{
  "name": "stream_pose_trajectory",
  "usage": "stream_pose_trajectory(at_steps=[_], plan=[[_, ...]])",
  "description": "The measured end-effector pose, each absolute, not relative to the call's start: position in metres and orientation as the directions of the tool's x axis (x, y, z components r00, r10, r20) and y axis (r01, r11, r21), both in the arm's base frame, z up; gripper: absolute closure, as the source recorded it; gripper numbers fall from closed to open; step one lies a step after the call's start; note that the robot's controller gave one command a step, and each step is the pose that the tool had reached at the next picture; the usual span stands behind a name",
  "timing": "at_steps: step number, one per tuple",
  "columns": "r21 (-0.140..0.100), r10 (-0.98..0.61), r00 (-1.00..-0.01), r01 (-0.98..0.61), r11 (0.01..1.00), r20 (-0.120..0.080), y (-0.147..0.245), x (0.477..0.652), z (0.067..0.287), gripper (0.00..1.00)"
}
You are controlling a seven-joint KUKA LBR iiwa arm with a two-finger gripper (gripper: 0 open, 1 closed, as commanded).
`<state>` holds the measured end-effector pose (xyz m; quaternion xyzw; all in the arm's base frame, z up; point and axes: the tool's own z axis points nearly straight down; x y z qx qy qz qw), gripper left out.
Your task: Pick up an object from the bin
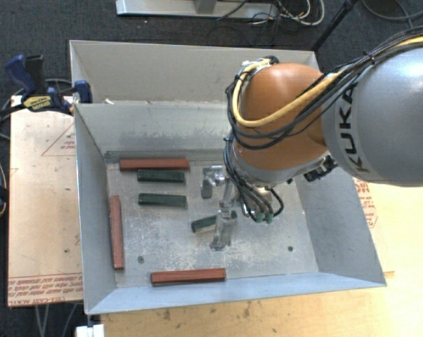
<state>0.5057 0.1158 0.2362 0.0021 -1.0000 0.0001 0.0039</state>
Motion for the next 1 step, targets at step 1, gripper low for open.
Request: stream_pose_trajectory(at_steps=[1], plan=[[0.001,-0.001,-1.000,-0.001,1.000,0.000,0.1151,0.5074,0.2403,0.00]])
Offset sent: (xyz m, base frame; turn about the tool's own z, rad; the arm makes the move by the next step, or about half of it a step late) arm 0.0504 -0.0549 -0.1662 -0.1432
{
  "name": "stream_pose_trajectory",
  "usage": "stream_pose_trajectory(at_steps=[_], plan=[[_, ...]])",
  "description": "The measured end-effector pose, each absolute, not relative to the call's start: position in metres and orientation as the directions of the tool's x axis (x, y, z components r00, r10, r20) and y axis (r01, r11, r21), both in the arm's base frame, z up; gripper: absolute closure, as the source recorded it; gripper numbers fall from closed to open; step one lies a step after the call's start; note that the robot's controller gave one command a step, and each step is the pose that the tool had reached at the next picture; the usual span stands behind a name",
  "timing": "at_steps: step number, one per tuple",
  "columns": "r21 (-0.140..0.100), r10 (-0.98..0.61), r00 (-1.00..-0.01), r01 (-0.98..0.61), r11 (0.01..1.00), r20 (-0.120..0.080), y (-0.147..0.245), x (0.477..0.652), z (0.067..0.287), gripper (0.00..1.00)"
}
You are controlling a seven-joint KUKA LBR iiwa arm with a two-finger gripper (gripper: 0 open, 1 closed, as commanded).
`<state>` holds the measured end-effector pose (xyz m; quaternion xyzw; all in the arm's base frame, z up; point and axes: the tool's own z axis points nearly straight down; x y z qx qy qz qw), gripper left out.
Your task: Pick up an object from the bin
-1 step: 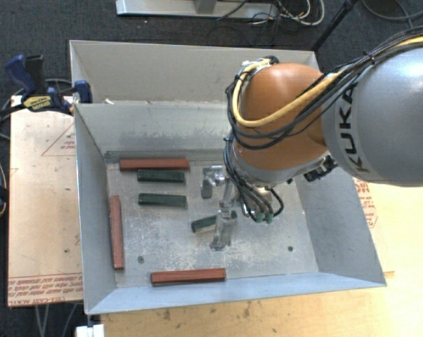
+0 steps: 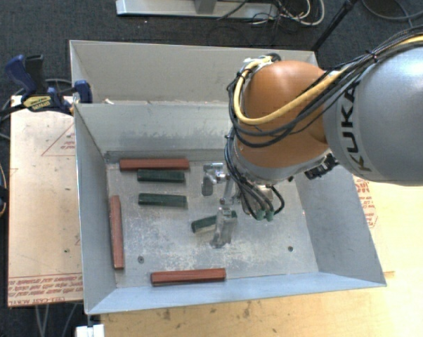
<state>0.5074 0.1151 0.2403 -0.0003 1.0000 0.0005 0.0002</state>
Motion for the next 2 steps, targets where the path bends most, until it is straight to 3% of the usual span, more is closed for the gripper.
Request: stream_pose_trajectory(at_steps=[1,2], plan=[[0.001,-0.058,-0.998,-0.058,0.998,-0.007,0.095,0.528,0.176,0.00],[0.001,-0.109,-0.994,-0.109,0.994,-0.010,0.120,0.576,0.102,0.00]])
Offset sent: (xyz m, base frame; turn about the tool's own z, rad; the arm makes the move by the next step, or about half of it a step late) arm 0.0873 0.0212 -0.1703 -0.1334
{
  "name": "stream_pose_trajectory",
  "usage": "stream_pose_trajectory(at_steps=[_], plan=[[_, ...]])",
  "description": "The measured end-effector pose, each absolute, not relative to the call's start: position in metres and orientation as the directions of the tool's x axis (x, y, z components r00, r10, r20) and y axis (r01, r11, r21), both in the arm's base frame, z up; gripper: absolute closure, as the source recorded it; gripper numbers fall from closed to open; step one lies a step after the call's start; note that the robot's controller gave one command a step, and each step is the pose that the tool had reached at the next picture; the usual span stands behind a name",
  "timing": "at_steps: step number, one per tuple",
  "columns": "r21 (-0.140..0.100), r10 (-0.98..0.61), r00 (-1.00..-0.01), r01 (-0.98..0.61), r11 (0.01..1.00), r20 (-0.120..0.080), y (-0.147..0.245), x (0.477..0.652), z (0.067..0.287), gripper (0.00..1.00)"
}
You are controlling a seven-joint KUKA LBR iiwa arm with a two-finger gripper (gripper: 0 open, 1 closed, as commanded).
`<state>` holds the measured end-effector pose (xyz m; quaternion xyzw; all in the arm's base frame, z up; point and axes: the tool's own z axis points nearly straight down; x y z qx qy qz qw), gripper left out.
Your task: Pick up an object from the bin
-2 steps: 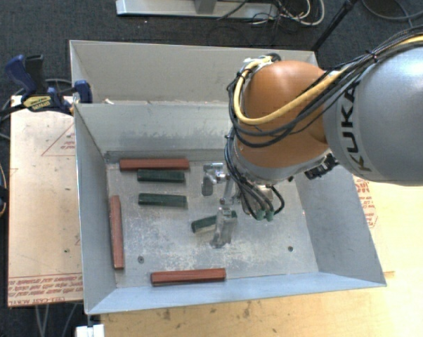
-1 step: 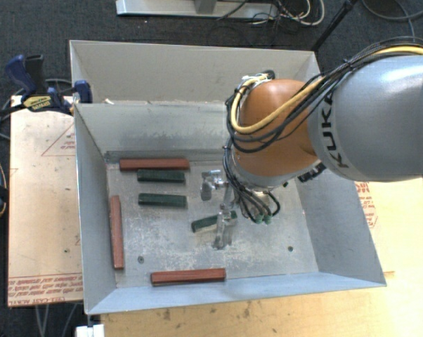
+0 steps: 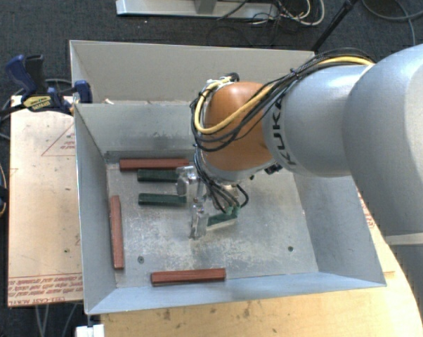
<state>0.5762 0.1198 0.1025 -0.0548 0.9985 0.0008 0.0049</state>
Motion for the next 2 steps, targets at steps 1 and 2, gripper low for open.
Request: stream_pose_trajectory(at_steps=[1,2], plan=[[0.002,-0.148,-0.989,-0.148,0.989,-0.002,0.085,0.569,0.073,0.00],[0.000,-0.143,-0.990,-0.143,0.990,-0.003,0.115,0.593,0.071,0.00]])
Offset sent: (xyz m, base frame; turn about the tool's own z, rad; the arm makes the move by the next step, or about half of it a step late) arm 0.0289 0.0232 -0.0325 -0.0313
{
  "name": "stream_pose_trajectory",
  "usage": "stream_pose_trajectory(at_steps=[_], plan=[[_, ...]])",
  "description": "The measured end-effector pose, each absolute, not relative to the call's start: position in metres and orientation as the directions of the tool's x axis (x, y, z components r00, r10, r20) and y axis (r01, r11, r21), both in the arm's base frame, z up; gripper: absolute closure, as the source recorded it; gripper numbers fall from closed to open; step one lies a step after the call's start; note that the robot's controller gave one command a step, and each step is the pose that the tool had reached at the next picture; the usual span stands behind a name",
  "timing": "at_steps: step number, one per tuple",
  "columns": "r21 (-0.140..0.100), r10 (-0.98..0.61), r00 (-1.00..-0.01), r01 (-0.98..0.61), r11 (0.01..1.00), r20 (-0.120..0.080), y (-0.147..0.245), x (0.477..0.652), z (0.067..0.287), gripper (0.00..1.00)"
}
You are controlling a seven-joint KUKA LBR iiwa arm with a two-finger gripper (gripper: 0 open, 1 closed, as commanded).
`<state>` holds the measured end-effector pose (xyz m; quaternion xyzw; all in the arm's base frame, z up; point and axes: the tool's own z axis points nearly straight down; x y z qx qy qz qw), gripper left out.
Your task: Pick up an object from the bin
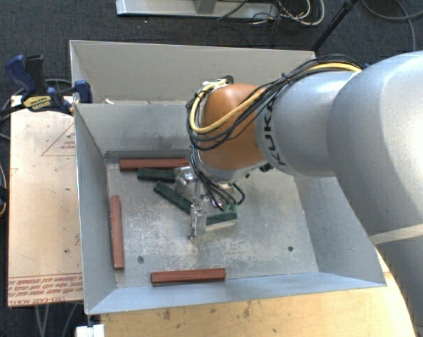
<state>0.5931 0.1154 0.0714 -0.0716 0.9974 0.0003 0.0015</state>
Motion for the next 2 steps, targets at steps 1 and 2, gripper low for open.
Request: stream_pose_trajectory(at_steps=[1,2], plan=[[0.002,-0.085,-0.996,-0.085,0.996,-0.004,0.0716,0.5541,0.0718,1.00],[0.002,-0.085,-0.996,-0.085,0.996,-0.004,0.0716,0.5542,0.0717,1.00]])
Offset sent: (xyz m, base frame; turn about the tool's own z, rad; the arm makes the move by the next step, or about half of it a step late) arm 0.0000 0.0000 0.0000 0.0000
